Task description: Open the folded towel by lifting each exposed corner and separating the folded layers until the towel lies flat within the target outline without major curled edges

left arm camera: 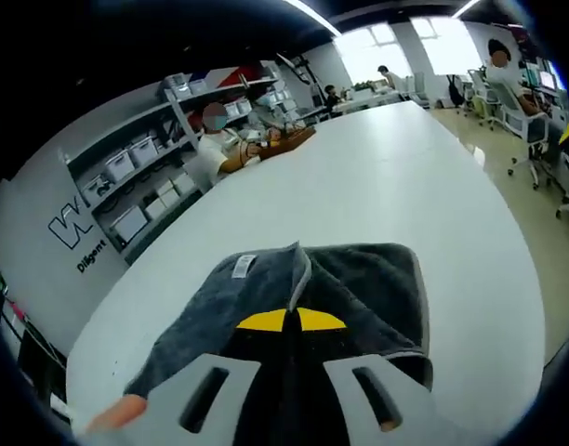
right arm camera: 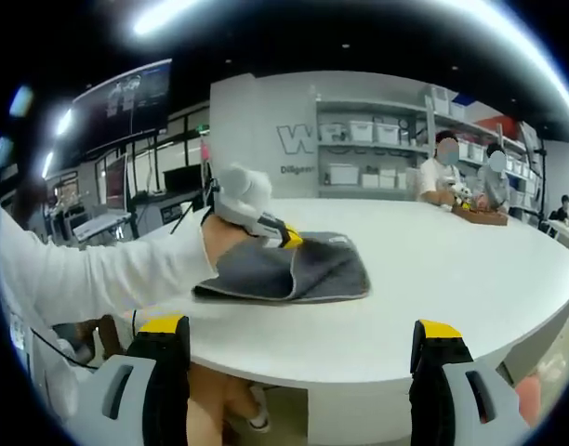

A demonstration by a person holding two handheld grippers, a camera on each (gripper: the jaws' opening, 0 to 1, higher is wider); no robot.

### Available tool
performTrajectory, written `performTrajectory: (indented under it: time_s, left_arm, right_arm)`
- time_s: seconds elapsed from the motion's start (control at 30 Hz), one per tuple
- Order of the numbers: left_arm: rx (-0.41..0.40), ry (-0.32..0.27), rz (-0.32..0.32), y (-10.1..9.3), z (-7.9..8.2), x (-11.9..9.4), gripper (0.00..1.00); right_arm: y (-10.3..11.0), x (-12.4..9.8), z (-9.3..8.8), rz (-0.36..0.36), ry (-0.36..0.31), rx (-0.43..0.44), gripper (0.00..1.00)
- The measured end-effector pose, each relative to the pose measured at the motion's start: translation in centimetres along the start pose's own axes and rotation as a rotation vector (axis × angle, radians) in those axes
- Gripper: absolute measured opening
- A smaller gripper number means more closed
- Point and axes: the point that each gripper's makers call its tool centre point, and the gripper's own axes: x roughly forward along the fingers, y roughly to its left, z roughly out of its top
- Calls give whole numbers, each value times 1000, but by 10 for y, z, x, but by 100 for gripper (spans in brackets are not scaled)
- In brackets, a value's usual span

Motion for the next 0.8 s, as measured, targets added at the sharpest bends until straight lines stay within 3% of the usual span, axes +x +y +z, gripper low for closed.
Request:
performTrajectory:
  time_s: [0.8]
  left_arm:
    - [-40,90,114,78,-70,-39,2]
  right_arm:
    - [1,5,-5,3,27,-4,99]
